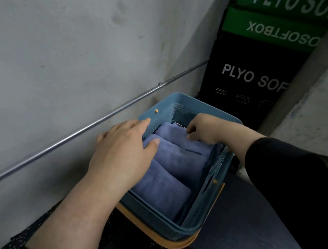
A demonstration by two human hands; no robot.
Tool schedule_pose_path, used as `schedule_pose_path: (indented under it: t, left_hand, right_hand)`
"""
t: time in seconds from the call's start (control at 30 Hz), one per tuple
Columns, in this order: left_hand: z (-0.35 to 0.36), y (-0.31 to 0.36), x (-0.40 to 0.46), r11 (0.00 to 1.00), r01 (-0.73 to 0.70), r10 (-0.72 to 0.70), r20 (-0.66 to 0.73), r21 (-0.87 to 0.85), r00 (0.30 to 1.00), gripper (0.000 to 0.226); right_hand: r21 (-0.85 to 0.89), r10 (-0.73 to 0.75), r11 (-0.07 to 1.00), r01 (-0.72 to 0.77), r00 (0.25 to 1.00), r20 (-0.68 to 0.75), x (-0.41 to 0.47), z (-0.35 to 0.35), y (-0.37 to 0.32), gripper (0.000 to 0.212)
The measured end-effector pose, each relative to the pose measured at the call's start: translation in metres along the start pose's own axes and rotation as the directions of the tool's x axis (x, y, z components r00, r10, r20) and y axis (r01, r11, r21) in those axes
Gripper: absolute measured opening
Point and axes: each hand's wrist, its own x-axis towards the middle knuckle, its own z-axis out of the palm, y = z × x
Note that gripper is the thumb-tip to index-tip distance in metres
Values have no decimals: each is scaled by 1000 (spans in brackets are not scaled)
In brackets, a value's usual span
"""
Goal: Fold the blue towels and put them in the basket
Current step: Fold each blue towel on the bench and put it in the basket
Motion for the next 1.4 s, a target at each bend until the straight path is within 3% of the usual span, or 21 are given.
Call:
schedule_pose_path:
  t: [0.2,0.3,0.5,0.7,0.87,1.0,1.13,1.3,1.4]
  left_hand:
    - [-1,6,0,999,-24,23,-45,-21,999,55]
    - [-2,16,-2,996,-69,65,-61,-65,996,55]
    - [-3,53,-13,960,-191,161,-153,-205,975,45]
    - [4,137,-55,847,-401,339,-227,-348,913,36]
    - [51,226,-117,761,-507,529,-66,-406,846,34]
    - [102,288,-168,726,-564,656,149,-393,740,36]
    - [144,329,-204,717,-591,693,291,-369,659,37]
    - [182,357,-226,722,-606,691,389,-333,609,39]
    - [200,369,-230,724,-601,688,405,-337,602,39]
  right_hand:
    - [42,-35,998,39,994,-101,-5,-12,0,25]
    - [81,-49,994,69,974,-222,-20,-24,-2,28]
    - [307,52,936,174,791,-610,-89,-50,0,28]
    - [427,228,887,177,636,-738,-218,-17,39,21]
    - [427,367,903,-50,609,-703,-333,73,117,20]
    - [451,548,831,-326,616,-566,-428,144,174,22]
    - [443,659,749,-493,620,-426,-490,180,219,30]
    - [437,741,668,-602,478,-472,-534,199,268,30]
    - [419,790,545,-726,277,-547,-559,204,303,32]
